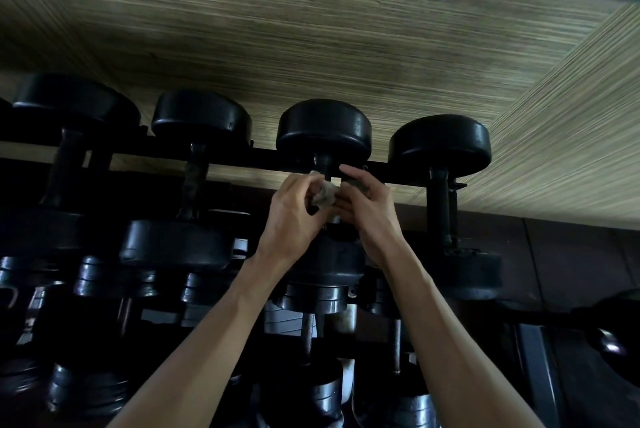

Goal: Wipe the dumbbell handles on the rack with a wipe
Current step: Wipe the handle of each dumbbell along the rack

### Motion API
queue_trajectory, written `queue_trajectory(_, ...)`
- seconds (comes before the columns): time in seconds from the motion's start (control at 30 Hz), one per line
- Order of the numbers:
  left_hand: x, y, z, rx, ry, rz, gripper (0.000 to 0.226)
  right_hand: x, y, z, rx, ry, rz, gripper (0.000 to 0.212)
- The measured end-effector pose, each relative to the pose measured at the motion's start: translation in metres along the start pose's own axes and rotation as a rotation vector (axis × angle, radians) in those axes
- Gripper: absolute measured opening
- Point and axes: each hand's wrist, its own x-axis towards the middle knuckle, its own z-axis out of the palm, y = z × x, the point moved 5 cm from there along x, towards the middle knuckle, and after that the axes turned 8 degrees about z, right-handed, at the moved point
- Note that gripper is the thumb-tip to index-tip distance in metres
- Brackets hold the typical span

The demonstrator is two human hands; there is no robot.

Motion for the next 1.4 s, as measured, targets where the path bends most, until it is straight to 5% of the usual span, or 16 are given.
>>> queue_trajectory(0.17,0.006,-0.016,-0.011,-0.028,0.127,-0.151,0.027,-0.002,0.005,0.009,0.124,-0.093,0.097,0.029)
queue_trajectory(0.33,0.016,-0.05,-0.015,-0.032,0.169,-0.381,0.018,-0.011,0.028,0.001,-0.571,0.189,-0.263,0.021)
queue_trajectory(0.4,0.022,-0.058,-0.016,-0.016,0.195,-0.413,0.017,-0.026,0.041,0.005,-0.661,0.24,-0.374,0.023)
queue_trajectory(0.5,0.033,-0.069,-0.01,-0.037,0.203,-0.448,0.015,-0.037,0.053,0.008,-0.659,0.335,-0.456,0.038)
queue_trajectory(0.7,0.041,-0.071,0.018,-0.413,0.063,-0.545,0.013,-0.037,0.053,0.006,-0.633,0.386,-0.472,0.036)
queue_trajectory(0.9,0.012,-0.088,0.025,-0.444,-0.267,-0.757,0.02,-0.04,0.053,0.006,-0.581,0.432,-0.492,0.032)
queue_trajectory(1.03,0.037,-0.082,0.031,-0.673,-0.09,-0.87,0.034,-0.041,0.052,0.006,-0.575,0.434,-0.488,0.031)
queue_trajectory(1.13,0.051,-0.081,0.035,-0.671,-0.03,-0.879,0.038,-0.042,0.051,0.006,-0.556,0.428,-0.485,0.03)
queue_trajectory(1.3,0.005,-0.082,0.023,-0.452,-0.441,-0.815,0.031,-0.041,0.054,0.004,-0.54,0.419,-0.488,0.029)
queue_trajectory(1.4,0.022,-0.084,0.02,-0.387,-0.336,-0.769,0.034,-0.041,0.053,0.005,-0.539,0.425,-0.484,0.03)
